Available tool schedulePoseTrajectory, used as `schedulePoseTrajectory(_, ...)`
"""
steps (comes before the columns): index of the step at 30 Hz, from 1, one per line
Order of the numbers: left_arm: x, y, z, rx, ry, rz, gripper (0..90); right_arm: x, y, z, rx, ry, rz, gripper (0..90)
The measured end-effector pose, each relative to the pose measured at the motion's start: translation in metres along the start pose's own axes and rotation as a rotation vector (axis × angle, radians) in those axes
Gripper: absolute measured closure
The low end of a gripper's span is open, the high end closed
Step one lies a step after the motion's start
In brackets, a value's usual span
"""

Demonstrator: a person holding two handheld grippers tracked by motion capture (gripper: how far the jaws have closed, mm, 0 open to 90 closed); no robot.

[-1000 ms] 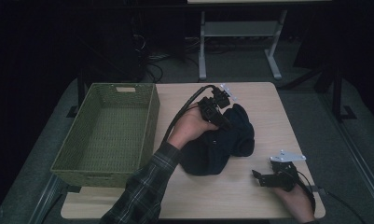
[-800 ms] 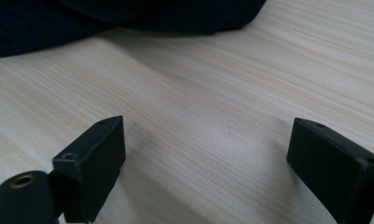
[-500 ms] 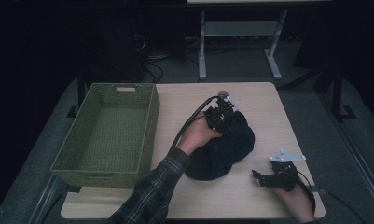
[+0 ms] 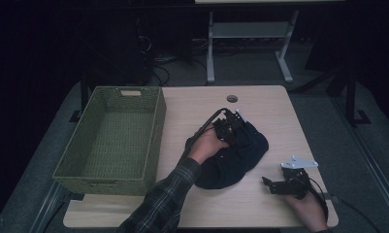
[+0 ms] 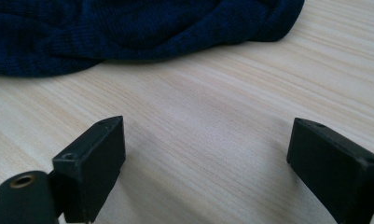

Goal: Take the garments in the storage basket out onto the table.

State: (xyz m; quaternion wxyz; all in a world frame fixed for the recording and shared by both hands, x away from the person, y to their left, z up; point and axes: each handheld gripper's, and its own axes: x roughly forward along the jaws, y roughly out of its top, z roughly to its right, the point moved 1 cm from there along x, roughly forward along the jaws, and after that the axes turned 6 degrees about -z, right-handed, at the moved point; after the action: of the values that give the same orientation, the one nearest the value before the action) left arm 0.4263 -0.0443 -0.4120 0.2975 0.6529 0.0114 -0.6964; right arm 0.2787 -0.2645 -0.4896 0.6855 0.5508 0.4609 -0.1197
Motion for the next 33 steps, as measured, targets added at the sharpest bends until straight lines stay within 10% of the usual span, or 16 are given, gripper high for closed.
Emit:
schedulePoseTrajectory(15, 0.027, -0.008, -0.012, -0.028, -0.021, -0.019, 74.7, 0.000, 0.000, 0.000, 0.000, 0.000, -0.005, 11.0)
schedulePoseTrajectory(24, -0.003, -0.013, -0.010, -0.018, 0.032, 0.037, 43.8, 0.000, 0.000, 0.000, 0.003, 0.001, -0.006, 11.0)
schedulePoseTrajectory(33, -0.053, -0.033, -0.006, -0.018, 0.066, 0.108, 56.8, 0.000, 0.000, 0.000, 0.000, 0.000, -0.006, 11.0)
